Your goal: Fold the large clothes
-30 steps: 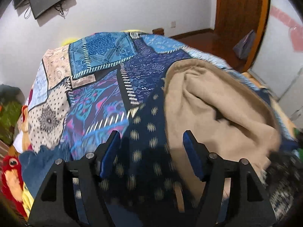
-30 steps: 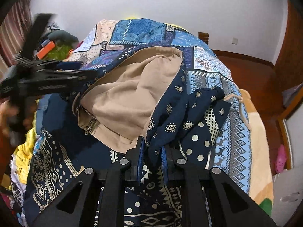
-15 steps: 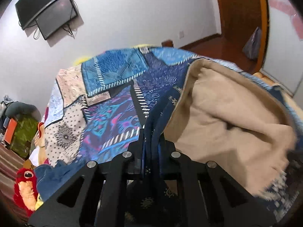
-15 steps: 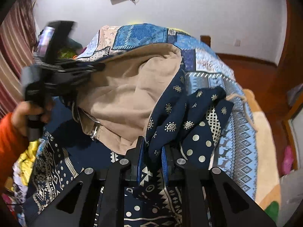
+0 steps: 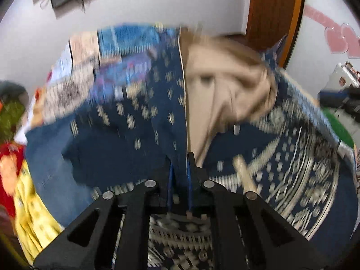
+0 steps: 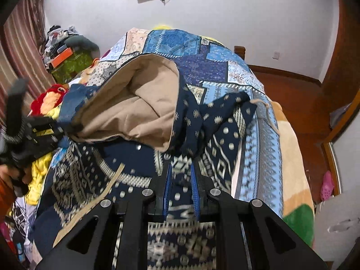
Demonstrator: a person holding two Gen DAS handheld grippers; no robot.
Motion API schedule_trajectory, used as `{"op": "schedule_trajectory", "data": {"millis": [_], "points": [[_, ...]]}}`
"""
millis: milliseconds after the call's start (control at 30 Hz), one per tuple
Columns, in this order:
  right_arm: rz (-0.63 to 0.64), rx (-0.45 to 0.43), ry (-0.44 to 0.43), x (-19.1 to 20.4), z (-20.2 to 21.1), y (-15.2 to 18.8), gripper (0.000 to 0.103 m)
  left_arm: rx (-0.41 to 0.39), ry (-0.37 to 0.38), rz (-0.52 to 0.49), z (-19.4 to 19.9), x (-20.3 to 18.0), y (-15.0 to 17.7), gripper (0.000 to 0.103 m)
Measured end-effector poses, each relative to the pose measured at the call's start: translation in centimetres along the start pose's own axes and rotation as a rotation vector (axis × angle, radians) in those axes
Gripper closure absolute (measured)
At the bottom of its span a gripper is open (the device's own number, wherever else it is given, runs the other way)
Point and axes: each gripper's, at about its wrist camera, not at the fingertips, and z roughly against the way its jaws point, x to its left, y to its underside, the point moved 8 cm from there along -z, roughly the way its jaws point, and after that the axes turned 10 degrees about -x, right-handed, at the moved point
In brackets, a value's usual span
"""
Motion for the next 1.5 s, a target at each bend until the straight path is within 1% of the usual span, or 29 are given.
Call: {"op": "schedule_trajectory", "data": {"millis": [67,133,167,200,233,300,333,433,533,633,733,800,867,900,933,967,1000,1033,1100,1200,1267,1367,1433,1467,1500], "points": [[-0.008,0.014,0.0,-0.1,0.6,0.7,0.091,0.064,0.006,0.035,-0.9,0.1,2.1,0.09],[-0.016,0.026,0.002,-0.3,1.1,1.4,0.091,0.102,0.031,0.059,-1.1,0.1,3.3,0.08],[-0.016,0.029,0.003,-0.4,1.1,1.6,0.091,0.112,0.033,0.059,-0.9,0.1,3.4,0.076],[-0.014,0.033,0.007,-0.6,1.2,1.9,0.091,0.11,0.032,0.051,-0.6,0.1,3.2,0.066],[-0.009,0.038,0.016,-0.7,1.2,2.0,0.091,0.101,0.026,0.04,-0.1,0.1,2.8,0.052],[-0.001,0.039,0.032,-1.1,1.1,2.1,0.091,0.041,0.006,0.012,1.4,0.3,1.0,0.04],[0.003,0.033,0.039,-1.3,1.1,2.0,0.091,0.018,0.0,0.004,1.9,0.4,0.2,0.037],[-0.013,0.02,0.036,-1.8,0.7,1.7,0.091,-0.047,-0.024,-0.01,2.8,0.6,-3.5,0.029],[-0.043,0.014,0.022,-2.3,-0.2,1.4,0.091,-0.078,-0.021,0.003,1.6,1.0,-7.0,0.026],[-0.062,0.016,0.01,-2.6,-1.3,1.4,0.091,-0.085,-0.009,0.017,-1.2,1.1,-10.3,0.026],[-0.067,0.025,0.003,-3.0,-2.3,1.6,0.091,-0.069,0.004,0.044,-4.4,1.5,-12.7,0.026],[-0.067,0.029,0.007,-3.3,-2.8,1.7,0.091,-0.064,0.005,0.061,-6.6,1.8,-13.7,0.027],[-0.07,0.035,0.018,-3.9,-3.3,1.9,0.091,-0.063,-0.027,0.066,-8.4,2.1,-14.5,0.029],[-0.072,0.038,0.021,-4.1,-3.5,2.0,0.091,-0.068,-0.05,0.068,-9.3,2.4,-14.9,0.04],[-0.076,0.041,0.021,-4.4,-3.7,2.0,0.091,-0.07,-0.078,0.068,-9.9,2.8,-15.2,0.056],[-0.08,0.041,0.021,-4.6,-3.9,2.1,0.091,-0.059,-0.111,0.064,-10.7,3.2,-15.3,0.065],[-0.086,0.041,0.022,-4.7,-4.0,2.2,0.091,-0.057,-0.121,0.057,-11.0,3.2,-15.5,0.083],[-0.094,0.045,0.024,-4.9,-4.2,2.3,0.091,-0.06,-0.116,0.05,-11.0,2.9,-15.5,0.095],[-0.109,0.047,0.032,-5.2,-4.2,2.4,0.091,-0.098,-0.101,0.006,-9.7,1.9,-15.7,0.095],[-0.134,0.039,0.025,-5.0,-3.5,2.3,0.091,-0.173,-0.019,-0.059,-5.7,-0.9,-15.6,0.096],[-0.14,0.026,0.014,-4.5,-2.3,2.0,0.091,-0.212,0.043,-0.096,-2.2,-3.2,-15.1,0.096],[-0.128,-0.008,0.016,-3.7,0.2,1.3,0.091,-0.228,0.127,-0.139,2.1,-6.3,-13.2,0.096],[-0.119,-0.036,0.012,-3.0,2.3,0.8,0.091,-0.225,0.156,-0.168,4.1,-7.9,-11.6,0.096],[-0.116,-0.047,0.009,-2.7,3.1,0.5,0.091,-0.219,0.181,-0.177,5.4,-8.9,-10.2,0.096],[-0.111,-0.06,0.005,-2.3,4.2,0.3,0.091,-0.209,0.197,-0.176,5.8,-9.3,-9.3,0.096]]}}
